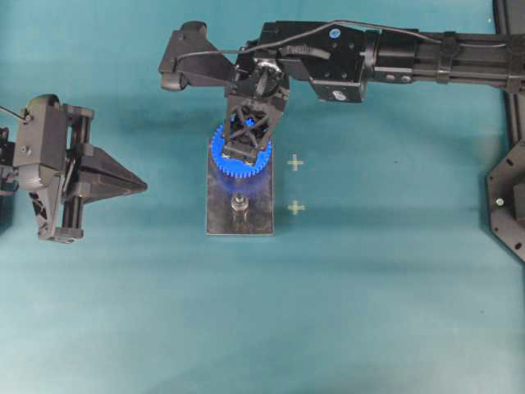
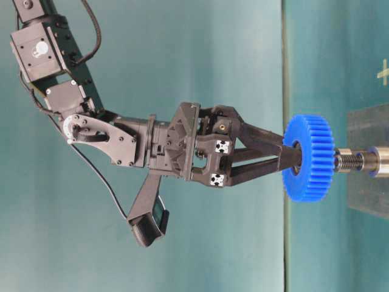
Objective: Fit the large gear onto the shaft.
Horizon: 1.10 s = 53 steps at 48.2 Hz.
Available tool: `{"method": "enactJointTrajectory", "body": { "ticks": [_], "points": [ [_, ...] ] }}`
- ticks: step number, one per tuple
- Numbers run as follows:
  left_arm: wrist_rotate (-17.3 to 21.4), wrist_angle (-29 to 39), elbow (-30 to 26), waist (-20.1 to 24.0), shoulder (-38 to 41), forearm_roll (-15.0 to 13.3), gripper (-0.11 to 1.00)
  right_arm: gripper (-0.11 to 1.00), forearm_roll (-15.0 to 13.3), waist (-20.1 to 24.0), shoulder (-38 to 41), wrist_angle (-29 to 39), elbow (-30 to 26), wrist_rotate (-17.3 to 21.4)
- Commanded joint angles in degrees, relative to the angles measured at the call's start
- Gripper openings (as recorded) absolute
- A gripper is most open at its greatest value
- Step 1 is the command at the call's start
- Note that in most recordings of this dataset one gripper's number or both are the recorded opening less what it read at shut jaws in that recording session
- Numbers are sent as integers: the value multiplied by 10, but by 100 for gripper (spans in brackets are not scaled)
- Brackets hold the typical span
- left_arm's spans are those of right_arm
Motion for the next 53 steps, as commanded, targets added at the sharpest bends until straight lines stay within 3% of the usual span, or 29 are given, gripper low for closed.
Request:
{"method": "enactJointTrajectory", "body": {
  "ticks": [1, 53],
  "points": [
    [-1, -4, -7, -1, -4, 0, 0, 59, 4, -2, -12, -3, -22, 2],
    [-2, -4, -8, -1, -4, 1, 0, 63, 20, 35, 37, 3, -71, -2]
  ]
}}
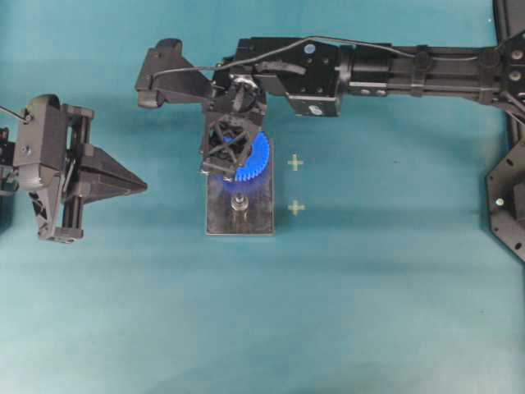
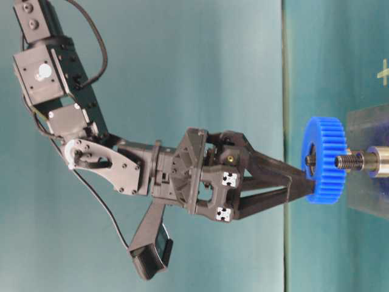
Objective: Fit the large gear onto the shaft.
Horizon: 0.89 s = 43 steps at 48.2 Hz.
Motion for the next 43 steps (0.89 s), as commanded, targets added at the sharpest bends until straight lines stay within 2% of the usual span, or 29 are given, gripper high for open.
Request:
{"method": "enactJointTrajectory", "body": {
  "ticks": [1, 28, 33, 39, 43],
  "points": [
    [0, -4, -8, -1, -3, 1, 0, 63, 2, 7, -11, 0, -14, -2],
    [-1, -4, -8, -1, -3, 2, 0, 64, -1, 0, -40, 19, -25, -3],
    [-1, -4, -7, -1, -3, 2, 0, 70, -1, 0, -47, 23, -18, -9],
    [-1, -4, -6, -1, -3, 2, 0, 83, -1, -1, -45, 31, -8, -16],
    [-1, -4, -7, -1, -3, 2, 0, 86, -2, -2, -42, 30, 1, -16]
  ]
}}
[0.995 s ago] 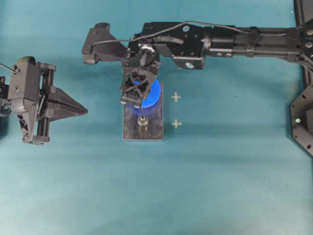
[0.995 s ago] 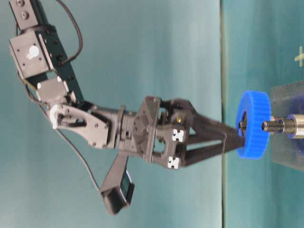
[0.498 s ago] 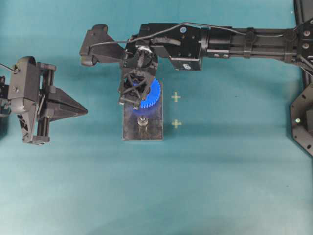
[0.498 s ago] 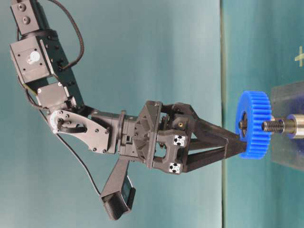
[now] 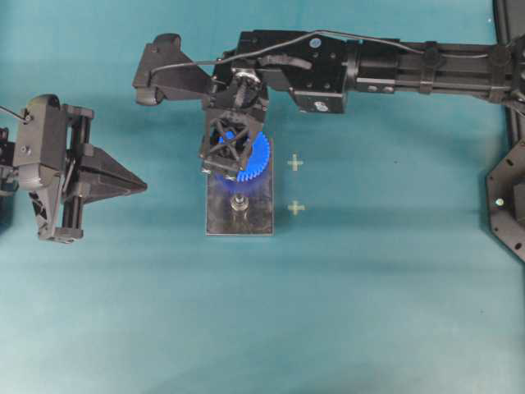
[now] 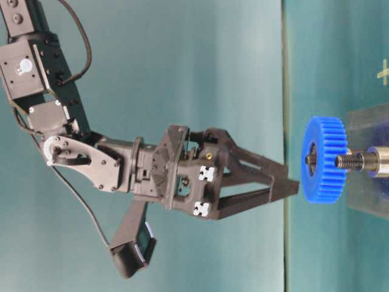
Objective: Fit the large gear onto the shaft.
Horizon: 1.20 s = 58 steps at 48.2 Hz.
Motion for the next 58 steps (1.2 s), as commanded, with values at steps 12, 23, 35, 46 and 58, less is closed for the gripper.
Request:
{"method": "enactJointTrajectory", "body": {
  "ticks": [12, 23, 35, 46, 58],
  "points": [
    [-1, -4, -6, -1, -4, 1, 0, 86, -2, -1, -3, -4, 17, -8],
    [-1, -4, -6, -1, -4, 1, 0, 86, -3, -1, -4, -7, 13, -7],
    [-1, -4, -5, -1, -1, 1, 0, 86, -10, 11, 5, -1, -9, -6],
    [-1, -5, -6, -1, -2, 0, 0, 86, -27, 11, 0, 14, -31, 4],
    [-1, -5, -6, -1, -4, 1, 0, 86, -63, 3, -33, 83, -66, 4]
  ]
}}
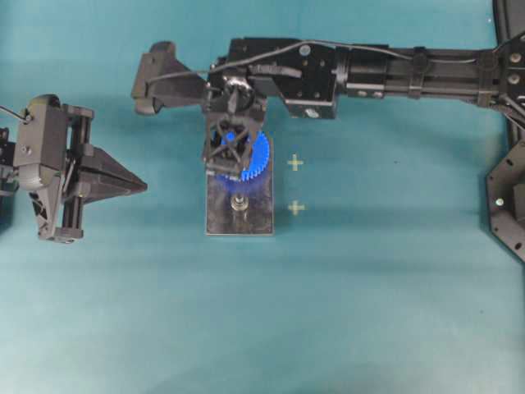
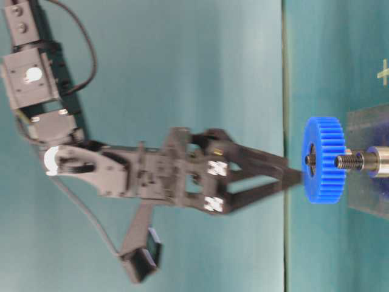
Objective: Fit the large gear onto the shaft.
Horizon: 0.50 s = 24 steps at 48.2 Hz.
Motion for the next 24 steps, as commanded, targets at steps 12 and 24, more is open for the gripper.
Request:
{"method": "enactJointTrajectory", "body": {
  "ticks": [12, 24],
  "points": [
    [0, -4, -6, -1, -4, 2, 0, 86, -3, 6, -59, 18, -8, 1],
    [0, -4, -3, -1, -4, 1, 0, 86, 0, 15, -73, 18, 25, 1]
  ]
}}
